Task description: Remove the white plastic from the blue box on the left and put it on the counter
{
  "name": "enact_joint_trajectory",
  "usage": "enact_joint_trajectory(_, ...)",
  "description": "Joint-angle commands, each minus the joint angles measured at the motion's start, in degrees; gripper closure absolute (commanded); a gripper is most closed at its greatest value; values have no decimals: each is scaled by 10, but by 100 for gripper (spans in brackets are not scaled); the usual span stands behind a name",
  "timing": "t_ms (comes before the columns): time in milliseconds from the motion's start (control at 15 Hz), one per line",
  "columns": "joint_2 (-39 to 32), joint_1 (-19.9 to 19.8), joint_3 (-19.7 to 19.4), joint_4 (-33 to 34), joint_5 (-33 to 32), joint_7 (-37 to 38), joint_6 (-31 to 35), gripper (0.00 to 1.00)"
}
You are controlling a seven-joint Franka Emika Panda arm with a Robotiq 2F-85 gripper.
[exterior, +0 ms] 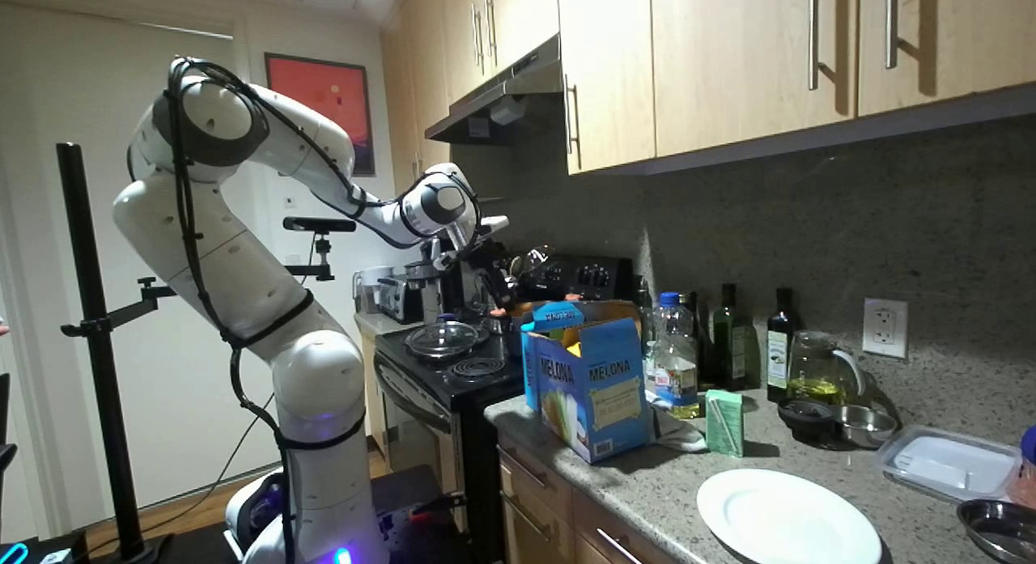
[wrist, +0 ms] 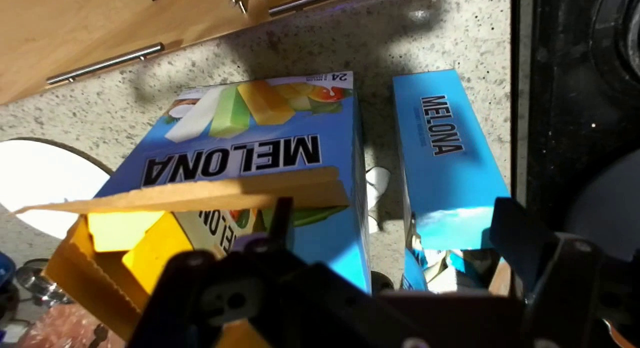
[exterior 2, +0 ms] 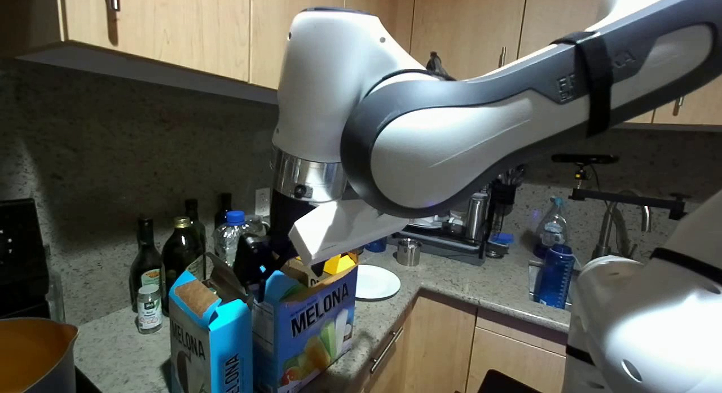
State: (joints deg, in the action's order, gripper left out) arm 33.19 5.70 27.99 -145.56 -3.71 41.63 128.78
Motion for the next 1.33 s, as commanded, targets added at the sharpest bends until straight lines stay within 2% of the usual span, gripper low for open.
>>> enact_joint_trajectory(0, -3, 13, -9, 3, -10, 10, -3, 0)
enact_joint_trajectory(333, -3, 13, -15, -1, -6, 17, 1, 0)
enact_joint_trajectory(600, -30, -19, 9, 29, -8, 139, -11, 0)
enact_joint_trajectory(867, -55, -30, 19, 59, -30, 259, -17, 0)
enact_joint_trajectory(933, -58, -24, 17, 61, -40, 270, -4, 0)
enact_joint_trajectory(1000, -46, -3, -6, 39, -36, 242, -3, 0)
enact_joint_trajectory(1267, -50, 4, -10, 40, -38, 246, -3, 0)
